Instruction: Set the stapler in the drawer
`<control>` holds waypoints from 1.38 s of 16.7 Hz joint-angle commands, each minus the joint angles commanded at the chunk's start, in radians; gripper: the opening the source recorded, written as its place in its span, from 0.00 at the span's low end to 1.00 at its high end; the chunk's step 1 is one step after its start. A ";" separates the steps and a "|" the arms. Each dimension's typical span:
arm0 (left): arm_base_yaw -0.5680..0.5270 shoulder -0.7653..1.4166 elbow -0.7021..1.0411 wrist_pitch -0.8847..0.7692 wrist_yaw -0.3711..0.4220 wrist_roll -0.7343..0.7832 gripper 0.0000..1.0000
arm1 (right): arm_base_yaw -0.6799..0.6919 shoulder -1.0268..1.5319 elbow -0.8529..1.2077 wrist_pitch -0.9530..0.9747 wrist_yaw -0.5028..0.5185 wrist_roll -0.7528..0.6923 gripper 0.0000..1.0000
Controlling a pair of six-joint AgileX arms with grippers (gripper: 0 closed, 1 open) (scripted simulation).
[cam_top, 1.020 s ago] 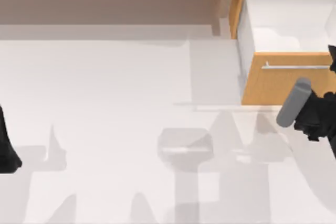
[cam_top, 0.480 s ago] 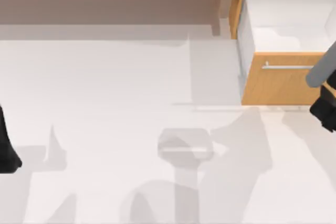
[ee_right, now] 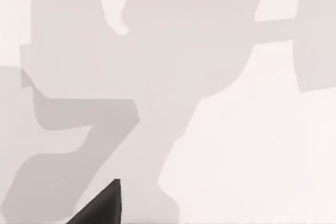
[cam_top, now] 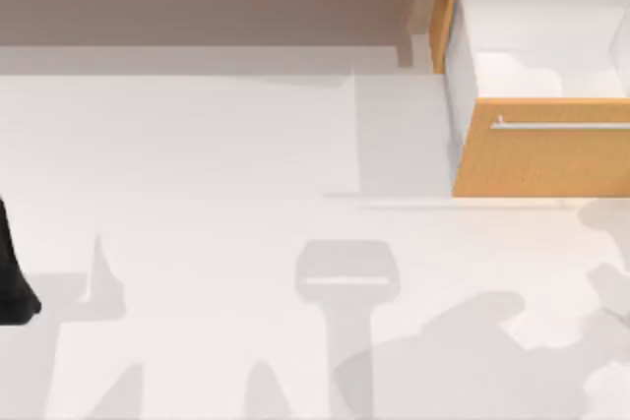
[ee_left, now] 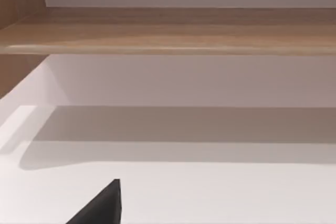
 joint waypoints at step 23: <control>0.000 0.000 0.000 0.000 0.000 0.000 1.00 | -0.156 0.173 -0.151 -0.090 -0.101 0.180 1.00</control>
